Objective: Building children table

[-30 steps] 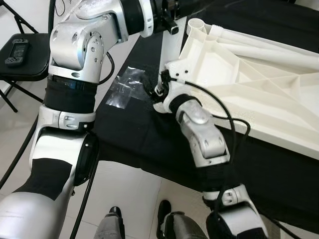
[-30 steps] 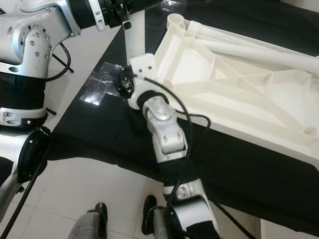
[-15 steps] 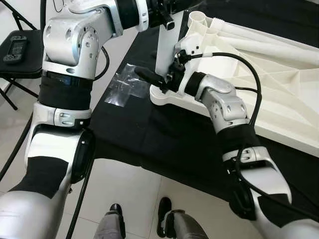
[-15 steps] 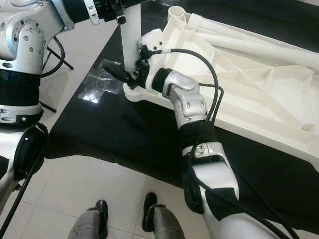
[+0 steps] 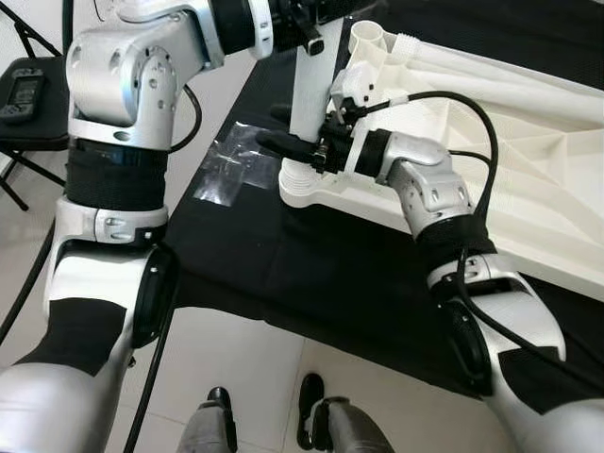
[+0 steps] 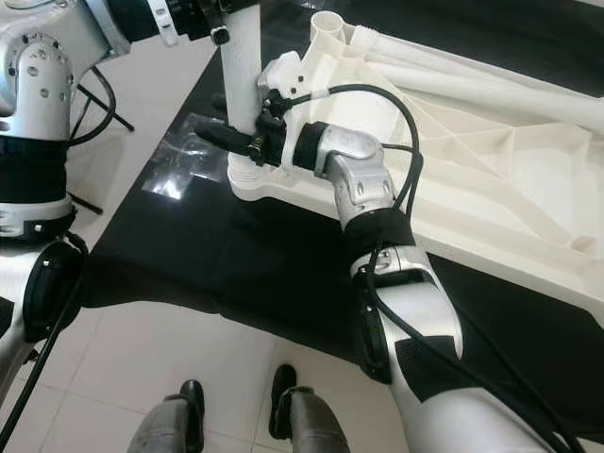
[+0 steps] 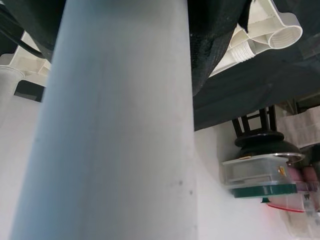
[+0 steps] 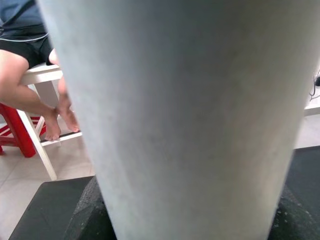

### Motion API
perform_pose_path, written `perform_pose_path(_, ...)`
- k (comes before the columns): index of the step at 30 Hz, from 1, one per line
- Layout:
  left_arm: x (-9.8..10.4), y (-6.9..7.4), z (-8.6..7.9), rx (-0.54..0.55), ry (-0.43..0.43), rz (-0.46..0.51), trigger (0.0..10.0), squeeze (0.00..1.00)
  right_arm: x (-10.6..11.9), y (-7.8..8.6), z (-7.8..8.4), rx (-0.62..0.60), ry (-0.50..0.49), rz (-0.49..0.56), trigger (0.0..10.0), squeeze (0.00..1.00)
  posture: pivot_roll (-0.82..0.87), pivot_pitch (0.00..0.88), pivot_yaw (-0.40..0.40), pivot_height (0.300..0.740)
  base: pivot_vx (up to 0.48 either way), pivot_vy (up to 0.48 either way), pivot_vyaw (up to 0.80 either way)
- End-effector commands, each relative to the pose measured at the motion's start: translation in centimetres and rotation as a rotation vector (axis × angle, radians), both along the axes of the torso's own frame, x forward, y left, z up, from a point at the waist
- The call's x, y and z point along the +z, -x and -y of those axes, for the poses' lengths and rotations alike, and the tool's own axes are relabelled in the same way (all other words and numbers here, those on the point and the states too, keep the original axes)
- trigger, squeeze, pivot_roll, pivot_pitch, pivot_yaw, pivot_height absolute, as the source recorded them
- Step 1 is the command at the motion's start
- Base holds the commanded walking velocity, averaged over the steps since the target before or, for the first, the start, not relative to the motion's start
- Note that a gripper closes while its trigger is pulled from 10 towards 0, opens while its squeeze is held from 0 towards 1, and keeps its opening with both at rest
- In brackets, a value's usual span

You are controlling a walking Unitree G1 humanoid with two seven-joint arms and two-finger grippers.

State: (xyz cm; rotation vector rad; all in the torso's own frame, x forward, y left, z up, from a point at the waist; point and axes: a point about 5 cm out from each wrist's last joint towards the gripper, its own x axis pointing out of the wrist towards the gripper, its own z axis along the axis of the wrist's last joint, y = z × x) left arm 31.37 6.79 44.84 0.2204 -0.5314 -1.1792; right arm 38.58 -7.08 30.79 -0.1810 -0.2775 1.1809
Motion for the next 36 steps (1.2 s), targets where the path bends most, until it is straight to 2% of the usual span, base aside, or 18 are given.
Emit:
perform_pose_path(1, -1.8, 1.0, 3.7, -0.170, -0.081, -0.037, 0.0, 0.78, -0.4, 1.0, -4.6, 0.127, 0.081, -0.014, 0.0, 0.00, 0.13, 0.327, -0.069, 0.740, 0.000, 0.000, 0.00)
perform_pose_path(2, -1.8, 1.0, 3.6, -0.153, -0.078, -0.036, 10.0, 1.00, -1.3, 0.9, -4.5, 0.051, 0.089, -0.017, 0.0, 0.00, 0.13, 0.330, -0.076, 0.740, 0.000, 0.000, 0.00)
perform_pose_path(4, -1.8, 1.0, 3.5, -0.139, -0.085, -0.029, 10.0, 1.00, -2.5, 0.7, -4.4, -0.044, 0.108, -0.029, 0.0, 0.00, 0.12, 0.332, -0.084, 0.740, 0.000, 0.000, 0.00)
perform_pose_path(5, -1.8, 0.9, 3.4, -0.126, -0.077, -0.031, 10.0, 0.00, -6.2, 1.2, -4.4, -0.393, 0.078, -0.097, 0.0, 0.00, 0.11, 0.331, -0.087, 0.740, 0.000, 0.000, 0.00)
perform_pose_path(6, -1.7, 0.9, 3.3, -0.116, -0.074, -0.031, 10.0, 0.00, -9.9, 4.2, -5.8, -0.436, 0.119, -0.175, 0.0, 0.00, 0.12, 0.327, -0.099, 0.740, 0.000, 0.000, 0.00)
perform_pose_path(8, -1.5, 0.5, 3.3, -0.101, -0.067, -0.036, 10.0, 0.00, -12.0, 8.0, -7.3, -0.517, 0.068, -0.291, 0.0, 0.00, 0.14, 0.353, -0.097, 0.740, 0.000, 0.000, 0.00)
perform_pose_path(17, -1.8, 0.4, 3.4, -0.086, -0.087, -0.037, 10.0, 0.00, -9.1, 3.5, -6.7, -0.648, -0.050, -0.236, 0.0, 0.00, 0.13, 0.317, -0.078, 0.740, 0.000, 0.000, 0.00)
perform_pose_path(24, -1.5, 0.7, 3.5, -0.080, -0.079, -0.028, 10.0, 0.00, -8.7, 3.7, -6.5, -0.685, -0.078, -0.234, 0.0, 0.00, 0.13, 0.317, -0.074, 0.740, 0.000, 0.000, 0.00)
perform_pose_path(25, -1.5, 0.8, 3.6, -0.081, -0.079, -0.028, 7.7, 0.00, -8.7, 4.2, -6.5, -0.704, -0.082, -0.239, 0.0, 0.00, 0.13, 0.317, -0.074, 0.740, 0.000, 0.000, 0.00)
perform_pose_path(26, -1.5, 0.8, 3.6, -0.081, -0.079, -0.028, 7.7, 0.00, -8.7, 4.2, -6.5, -0.704, -0.082, -0.239, 0.0, 0.00, 0.13, 0.317, -0.074, 0.740, 0.000, 0.000, 0.00)
perform_pose_path(27, -1.6, 0.8, 3.6, -0.088, -0.084, -0.031, 1.4, 0.00, -8.7, 4.9, -6.4, -0.729, -0.085, -0.252, 0.0, 0.00, 0.13, 0.319, -0.064, 0.740, 0.000, 0.000, 0.00)
perform_pose_path(28, -1.6, 0.8, 3.6, -0.088, -0.084, -0.031, 1.4, 0.00, -8.7, 4.9, -6.4, -0.729, -0.085, -0.252, 0.0, 0.00, 0.13, 0.319, -0.064, 0.740, 0.000, 0.000, 0.00)
perform_pose_path(29, -1.6, 0.8, 3.6, -0.095, -0.090, -0.033, 0.0, 0.00, -8.8, 5.4, -6.3, -0.747, -0.090, -0.264, 0.0, 0.00, 0.13, 0.319, -0.061, 0.740, 0.000, 0.000, 0.00)
perform_pose_path(32, -1.6, 0.8, 3.5, -0.102, -0.095, -0.034, 0.0, 0.00, -9.0, 5.6, -6.2, -0.760, -0.099, -0.277, 0.0, 0.00, 0.13, 0.318, -0.059, 0.740, 0.000, 0.000, 0.00)
perform_pose_path(33, -1.6, 0.8, 3.5, -0.105, -0.097, -0.033, 0.0, 0.00, -9.0, 5.6, -6.2, -0.762, -0.105, -0.279, 0.4, 0.00, 0.13, 0.318, -0.057, 0.740, 0.000, 0.000, 0.00)
perform_pose_path(34, -1.6, 0.7, 3.5, -0.107, -0.097, -0.032, 0.0, 0.00, -8.9, 5.4, -6.2, -0.763, -0.112, -0.279, 4.8, 0.00, 0.13, 0.317, -0.056, 0.740, 0.000, 0.000, 0.00)
perform_pose_path(35, -1.6, 0.7, 3.5, -0.107, -0.097, -0.032, 0.0, 0.00, -8.9, 5.4, -6.2, -0.763, -0.112, -0.279, 4.8, 0.00, 0.13, 0.317, -0.056, 0.740, 0.000, 0.000, 0.00)
perform_pose_path(36, -1.6, 0.7, 3.6, -0.111, -0.100, -0.030, 0.0, 0.00, -8.8, 5.2, -6.2, -0.762, -0.118, -0.277, 10.0, 0.00, 0.13, 0.316, -0.055, 0.740, 0.000, 0.000, 0.00)
